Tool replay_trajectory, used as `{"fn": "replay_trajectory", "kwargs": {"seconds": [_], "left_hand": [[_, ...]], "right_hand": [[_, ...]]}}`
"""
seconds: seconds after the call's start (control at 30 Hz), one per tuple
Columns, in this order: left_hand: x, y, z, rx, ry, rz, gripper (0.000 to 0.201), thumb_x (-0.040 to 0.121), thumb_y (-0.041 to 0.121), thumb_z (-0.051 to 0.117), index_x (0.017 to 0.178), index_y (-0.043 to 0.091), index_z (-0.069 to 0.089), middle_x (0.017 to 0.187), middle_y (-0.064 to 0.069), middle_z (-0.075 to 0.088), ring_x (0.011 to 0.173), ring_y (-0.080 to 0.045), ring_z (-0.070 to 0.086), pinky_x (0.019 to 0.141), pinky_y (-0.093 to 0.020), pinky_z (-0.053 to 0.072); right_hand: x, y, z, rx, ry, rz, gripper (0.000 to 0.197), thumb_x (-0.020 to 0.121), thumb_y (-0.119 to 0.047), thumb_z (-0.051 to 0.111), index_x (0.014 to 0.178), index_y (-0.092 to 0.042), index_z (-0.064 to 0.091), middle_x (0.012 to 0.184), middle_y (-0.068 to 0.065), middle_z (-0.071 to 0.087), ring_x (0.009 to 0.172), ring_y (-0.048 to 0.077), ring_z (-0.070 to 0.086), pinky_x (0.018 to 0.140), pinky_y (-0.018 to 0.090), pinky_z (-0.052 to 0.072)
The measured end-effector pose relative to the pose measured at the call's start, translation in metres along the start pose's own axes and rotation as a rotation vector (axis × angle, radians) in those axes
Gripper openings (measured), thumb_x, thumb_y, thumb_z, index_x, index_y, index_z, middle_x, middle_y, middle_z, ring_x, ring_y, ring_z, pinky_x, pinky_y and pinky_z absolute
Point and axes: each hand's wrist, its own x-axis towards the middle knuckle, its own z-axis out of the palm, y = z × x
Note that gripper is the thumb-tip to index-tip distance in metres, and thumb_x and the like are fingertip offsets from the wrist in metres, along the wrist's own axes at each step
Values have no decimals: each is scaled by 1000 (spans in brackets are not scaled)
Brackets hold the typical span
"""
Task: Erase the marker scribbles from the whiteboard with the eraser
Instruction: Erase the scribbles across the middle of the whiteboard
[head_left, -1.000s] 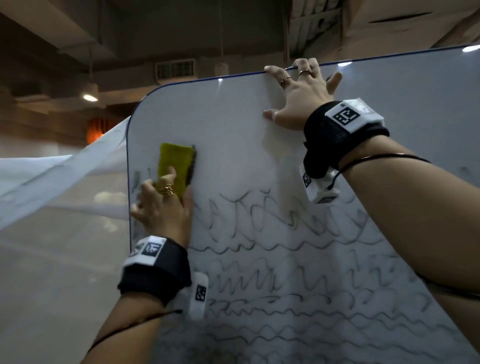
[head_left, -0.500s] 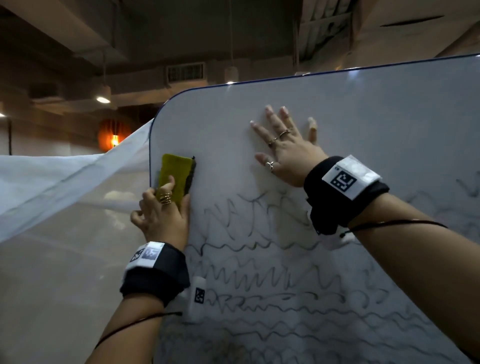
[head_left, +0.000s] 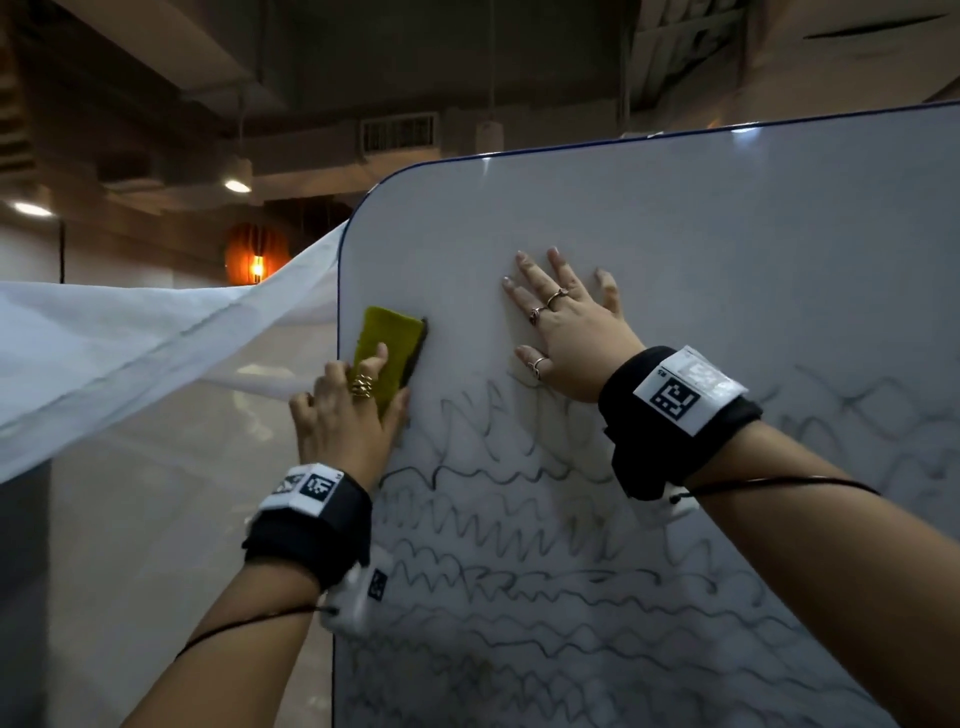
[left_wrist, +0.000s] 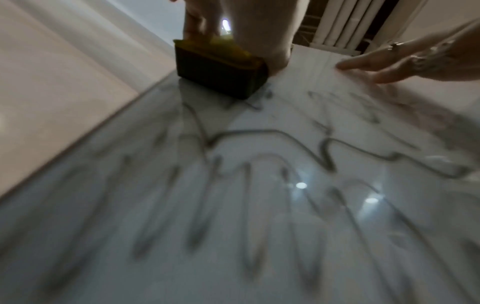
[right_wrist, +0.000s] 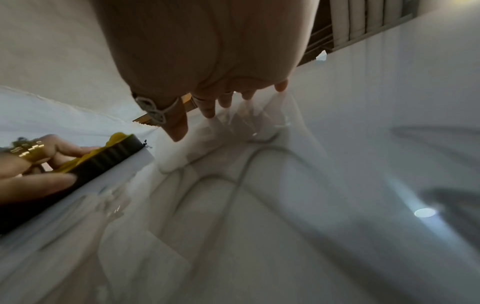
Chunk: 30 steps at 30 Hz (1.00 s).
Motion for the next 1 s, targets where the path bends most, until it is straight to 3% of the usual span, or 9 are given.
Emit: {"fn": "replay_trajectory", "kwargs": {"seconds": [0.13,0.37,0.53,0.63,0.77,0.83,0.9,1.0], "left_hand": [[17,-8,-4,-84,60,-240,51,92,42,49,139,22,40,117,-21,48,109,-39,49,93,-45,27],[-44,-18,11,-72,-37,-79,58,82,54,32,134,29,28,106,-20,51,96,-38,56,83,-46,31],[-2,-9,0,-44,17,-137,57,91,50,39,143,26,33,118,-17,45,111,-35,48,94,-42,22],[5,0,3,-69,59,-131,63,85,56,28,140,27,33,115,-17,46,108,-35,49,91,-45,28],[-43,-5,22,-130,48,-101,54,86,47,46,133,35,23,113,-18,48,103,-37,52,85,-49,31],[-60,-10,24,-86,-5,-74,54,84,48,45,132,31,27,109,-19,50,96,-37,55,82,-50,33],[-60,-18,16,-31,-44,-16,55,83,42,52,131,29,30,107,-18,52,93,-36,56,83,-49,31],[-57,-35,2,6,22,167,50,80,39,56,124,23,40,113,-9,49,99,-28,49,85,-41,23]], "right_hand": [[-1,-4,2,4,21,10,73,95,-43,40,151,-24,-1,157,-6,-17,143,20,-18,112,55,-1],[-1,-13,9,23,81,47,74,93,-43,43,151,-20,4,158,-6,-11,144,23,-15,111,57,2],[0,-14,6,29,108,52,72,93,-43,43,151,-20,9,159,-6,-4,145,24,-10,111,56,5],[-2,-14,11,3,148,55,73,92,-44,42,151,-20,8,159,-5,-3,145,22,-7,112,52,-3],[-5,-19,23,2,160,78,76,92,-45,41,151,-19,2,158,-6,-7,145,21,-10,111,50,-11],[-6,-23,22,-6,154,108,77,91,-42,43,151,-17,3,159,-3,-6,145,22,-8,111,51,-11],[-5,-34,20,25,201,78,74,89,-36,49,150,-14,13,158,3,4,144,23,3,110,48,-8],[-10,-59,21,28,317,-209,66,70,-24,71,130,-13,50,139,11,44,126,29,43,99,41,13]]}}
